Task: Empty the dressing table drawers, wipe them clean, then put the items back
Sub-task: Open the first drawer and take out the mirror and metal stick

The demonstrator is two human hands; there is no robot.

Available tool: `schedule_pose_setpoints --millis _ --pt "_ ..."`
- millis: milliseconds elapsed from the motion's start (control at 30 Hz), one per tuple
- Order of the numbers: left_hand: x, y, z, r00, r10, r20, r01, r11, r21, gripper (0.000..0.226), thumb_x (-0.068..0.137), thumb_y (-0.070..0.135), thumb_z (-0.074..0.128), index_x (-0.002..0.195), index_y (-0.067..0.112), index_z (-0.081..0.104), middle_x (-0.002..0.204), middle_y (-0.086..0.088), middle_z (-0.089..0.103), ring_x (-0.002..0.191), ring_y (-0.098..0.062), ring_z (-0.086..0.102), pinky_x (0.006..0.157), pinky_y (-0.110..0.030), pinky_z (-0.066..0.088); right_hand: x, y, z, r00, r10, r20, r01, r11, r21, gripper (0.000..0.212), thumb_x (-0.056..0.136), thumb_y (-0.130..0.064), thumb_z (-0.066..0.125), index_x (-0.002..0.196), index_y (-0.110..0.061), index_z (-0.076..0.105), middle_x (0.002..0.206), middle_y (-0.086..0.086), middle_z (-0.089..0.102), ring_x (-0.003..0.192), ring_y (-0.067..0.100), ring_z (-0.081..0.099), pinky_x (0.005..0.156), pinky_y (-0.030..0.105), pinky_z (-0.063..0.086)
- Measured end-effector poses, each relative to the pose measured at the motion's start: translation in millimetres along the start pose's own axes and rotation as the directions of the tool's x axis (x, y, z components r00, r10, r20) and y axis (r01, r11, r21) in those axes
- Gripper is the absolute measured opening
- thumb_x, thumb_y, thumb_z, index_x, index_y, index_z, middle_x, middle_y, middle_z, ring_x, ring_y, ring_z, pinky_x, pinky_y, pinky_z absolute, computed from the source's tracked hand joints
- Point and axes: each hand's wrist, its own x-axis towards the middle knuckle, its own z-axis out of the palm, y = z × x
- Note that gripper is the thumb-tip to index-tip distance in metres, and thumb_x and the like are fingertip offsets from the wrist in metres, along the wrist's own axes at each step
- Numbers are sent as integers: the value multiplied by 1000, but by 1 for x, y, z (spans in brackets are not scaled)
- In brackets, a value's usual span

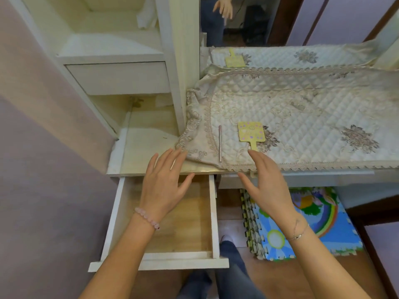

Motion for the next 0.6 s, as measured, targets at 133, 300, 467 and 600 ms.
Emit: schedule_pose_setpoints --millis 133,300,467,600 --pt "-19 -10 -9 998 57 -14 -57 998 -4 58 89 49 36 130 10 52 131 -8 56 124 -26 49 106 -45 33 -26 -17 3 999 45 -11 -45 999 -5 62 92 -45 47 144 -15 31 146 3 38 135 19 32 112 35 29" --pt "-37 -9 -17 993 116 -4 -116 993 -17 59 89 50 36 128 9 53 128 -9 58 122 -27 51 105 -47 34 -57 -31 0 995 89 -33 -91 995 -48 62 91 -41 51 143 -13 32 146 4 38 135 18 33 111 27 23" --pt "-45 1 -18 985 170 25 -170 985 -15 58 89 50 37 128 10 54 127 -8 58 122 -25 51 106 -45 32 -81 -28 -8 991 122 -60 -127 988 -84 61 92 -44 49 142 -13 34 143 4 42 132 19 36 108 28 27" --pt "-44 16 -14 978 201 59 -201 980 -8 58 89 51 36 129 12 53 130 -5 57 124 -22 49 108 -41 28 -94 -17 -16 984 157 -85 -166 979 -115 65 89 -49 42 141 -10 36 140 7 45 130 21 39 107 32 31"
